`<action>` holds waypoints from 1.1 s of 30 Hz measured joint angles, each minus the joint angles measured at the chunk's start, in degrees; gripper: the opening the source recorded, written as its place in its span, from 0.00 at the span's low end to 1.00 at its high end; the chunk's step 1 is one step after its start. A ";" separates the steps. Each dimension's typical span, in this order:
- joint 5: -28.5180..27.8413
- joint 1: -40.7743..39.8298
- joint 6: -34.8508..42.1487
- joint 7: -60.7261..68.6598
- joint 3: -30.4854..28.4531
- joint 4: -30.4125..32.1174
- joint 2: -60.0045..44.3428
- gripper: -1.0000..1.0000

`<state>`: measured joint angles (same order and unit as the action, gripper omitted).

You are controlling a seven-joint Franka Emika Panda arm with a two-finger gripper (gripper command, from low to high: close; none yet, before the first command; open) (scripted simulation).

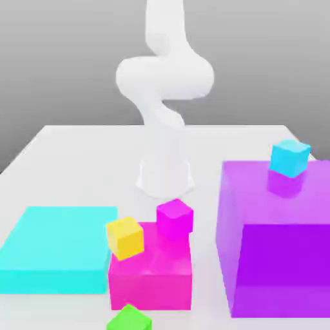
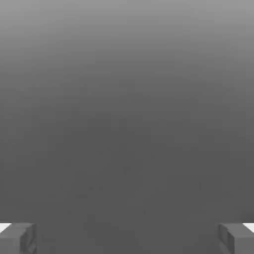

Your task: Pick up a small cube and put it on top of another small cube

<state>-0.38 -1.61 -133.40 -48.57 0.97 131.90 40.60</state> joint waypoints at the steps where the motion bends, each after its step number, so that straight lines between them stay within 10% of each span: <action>1: -0.24 -0.59 -0.73 -1.22 0.35 0.06 -2.25 0.50; 32: -2.54 -7.86 -24.49 -29.86 1.57 0.00 -66.56 0.50; 33: -2.66 -7.71 -25.69 -29.96 1.40 -0.29 -68.09 0.00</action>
<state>-3.05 -9.33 -159.09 -78.54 2.37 131.62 -27.49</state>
